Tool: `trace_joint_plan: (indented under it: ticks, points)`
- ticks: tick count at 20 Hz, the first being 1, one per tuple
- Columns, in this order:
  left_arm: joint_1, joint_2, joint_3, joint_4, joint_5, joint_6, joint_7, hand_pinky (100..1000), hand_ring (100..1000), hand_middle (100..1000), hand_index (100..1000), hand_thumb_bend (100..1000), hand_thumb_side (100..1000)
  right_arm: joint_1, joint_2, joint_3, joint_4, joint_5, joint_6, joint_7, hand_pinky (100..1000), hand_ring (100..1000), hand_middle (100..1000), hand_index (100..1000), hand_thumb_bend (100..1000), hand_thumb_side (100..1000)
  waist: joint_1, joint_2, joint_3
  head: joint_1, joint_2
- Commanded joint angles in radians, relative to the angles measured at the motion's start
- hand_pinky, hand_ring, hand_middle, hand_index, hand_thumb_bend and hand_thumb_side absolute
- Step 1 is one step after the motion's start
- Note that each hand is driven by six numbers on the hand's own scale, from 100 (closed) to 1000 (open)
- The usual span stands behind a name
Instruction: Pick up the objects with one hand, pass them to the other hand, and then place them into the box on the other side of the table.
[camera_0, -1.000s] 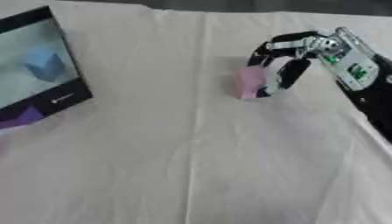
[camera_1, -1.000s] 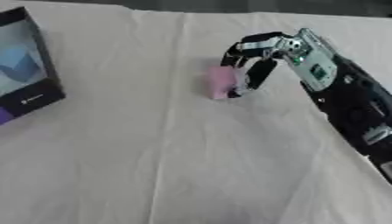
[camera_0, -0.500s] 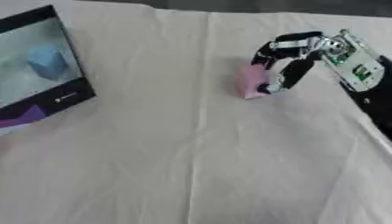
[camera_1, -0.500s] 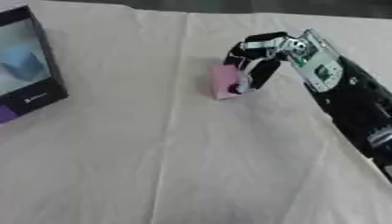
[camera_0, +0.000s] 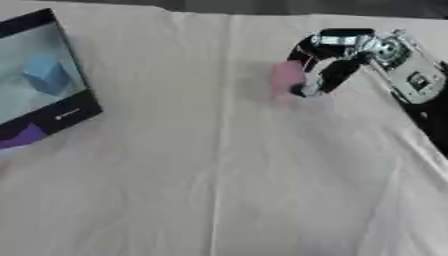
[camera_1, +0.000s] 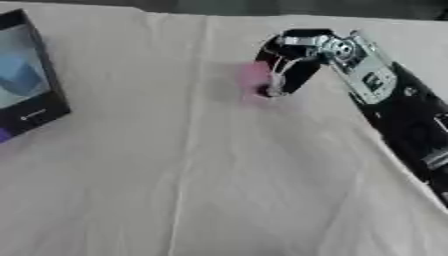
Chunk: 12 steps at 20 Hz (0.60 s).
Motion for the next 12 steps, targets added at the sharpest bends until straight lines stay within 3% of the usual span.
trace_joint_plan:
  ticks: [1,4,5,6,7,8,9,12]
  points:
    - [-0.009,0.049,0.021,-0.007,-0.001,-0.001,0.009,878,783,779,714,100,693,-0.018,0.010,-0.031,-0.084,-0.043,0.068,-0.143,699,732,473,452,288,100,0.024,-0.047,-0.012,0.013,0.012]
    - [-0.017,0.047,0.021,-0.004,-0.008,-0.004,0.010,875,783,779,715,100,684,-0.005,0.034,-0.026,-0.136,-0.071,0.115,-0.257,697,733,473,451,278,100,0.034,-0.061,-0.023,0.016,0.025]
    - [-0.025,0.048,0.018,-0.005,-0.012,-0.006,0.009,873,783,779,716,100,680,0.001,0.046,-0.024,-0.151,-0.075,0.123,-0.289,694,733,475,450,355,100,0.038,-0.065,-0.026,0.016,0.030]
    - [-0.034,0.048,0.016,-0.005,-0.015,-0.007,0.007,872,783,778,717,100,675,0.009,0.060,-0.021,-0.164,-0.078,0.129,-0.322,692,732,473,450,261,100,0.042,-0.067,-0.028,0.016,0.033]
    - [-0.043,0.048,0.013,-0.005,-0.019,-0.007,0.004,872,783,778,717,100,674,0.017,0.072,-0.016,-0.175,-0.082,0.133,-0.351,691,732,473,450,260,100,0.045,-0.069,-0.030,0.016,0.034]
    - [-0.055,0.048,0.008,-0.005,-0.023,-0.009,-0.001,867,781,774,719,100,675,0.027,0.088,-0.012,-0.183,-0.086,0.138,-0.383,682,729,475,452,333,100,0.048,-0.070,-0.031,0.017,0.033]
    - [-0.069,0.048,0.002,-0.004,-0.029,-0.010,-0.009,866,781,773,719,100,661,0.038,0.104,-0.008,-0.190,-0.090,0.143,-0.420,678,729,476,453,230,100,0.052,-0.071,-0.031,0.018,0.033]
    - [-0.115,0.038,-0.022,0.001,-0.042,-0.013,-0.039,864,783,775,723,100,656,0.068,0.149,0.009,-0.199,-0.109,0.154,-0.532,665,728,476,453,214,100,0.057,-0.071,-0.028,0.014,0.036]
